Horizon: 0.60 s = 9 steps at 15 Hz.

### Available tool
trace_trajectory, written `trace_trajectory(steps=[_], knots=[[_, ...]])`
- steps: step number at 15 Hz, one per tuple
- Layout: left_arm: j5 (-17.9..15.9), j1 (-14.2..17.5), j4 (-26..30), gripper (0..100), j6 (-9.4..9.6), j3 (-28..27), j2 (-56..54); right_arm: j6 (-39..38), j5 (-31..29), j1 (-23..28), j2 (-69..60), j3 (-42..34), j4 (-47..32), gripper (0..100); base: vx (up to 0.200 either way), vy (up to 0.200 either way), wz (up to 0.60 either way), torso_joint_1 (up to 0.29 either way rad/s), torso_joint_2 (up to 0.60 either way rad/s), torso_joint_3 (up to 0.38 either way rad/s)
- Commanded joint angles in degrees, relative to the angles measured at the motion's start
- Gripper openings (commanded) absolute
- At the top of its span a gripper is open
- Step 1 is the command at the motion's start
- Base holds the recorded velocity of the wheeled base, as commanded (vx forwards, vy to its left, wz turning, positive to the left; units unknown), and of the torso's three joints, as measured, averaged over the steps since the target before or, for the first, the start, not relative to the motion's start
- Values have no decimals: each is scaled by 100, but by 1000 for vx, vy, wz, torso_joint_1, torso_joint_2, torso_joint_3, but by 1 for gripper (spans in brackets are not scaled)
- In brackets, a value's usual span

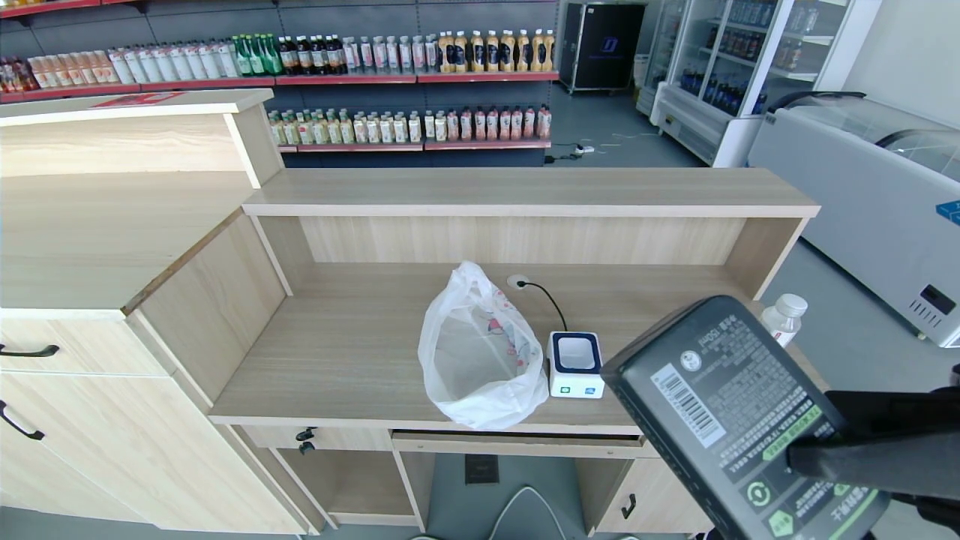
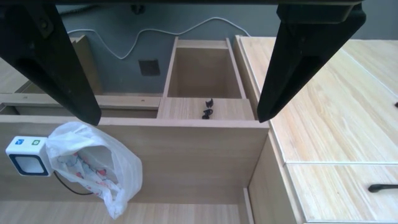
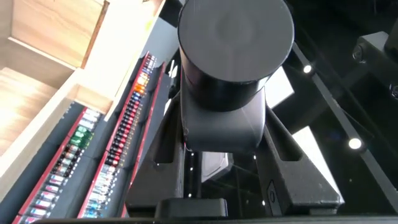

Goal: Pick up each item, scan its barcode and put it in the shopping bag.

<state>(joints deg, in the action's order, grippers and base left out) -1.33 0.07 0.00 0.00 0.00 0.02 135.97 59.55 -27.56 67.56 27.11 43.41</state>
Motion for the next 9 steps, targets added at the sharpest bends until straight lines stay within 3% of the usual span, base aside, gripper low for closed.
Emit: trace_trajectory(steps=[1, 9], knots=[[1, 1, 0, 100, 0, 0, 6, -1, 4, 5, -24, -4, 1, 0, 0, 0, 0, 0, 0, 0], [1, 1, 0, 100, 0, 0, 6, 8, 30, 40, -59, -4, 10, 0, 0, 0, 0, 0, 0, 0]])
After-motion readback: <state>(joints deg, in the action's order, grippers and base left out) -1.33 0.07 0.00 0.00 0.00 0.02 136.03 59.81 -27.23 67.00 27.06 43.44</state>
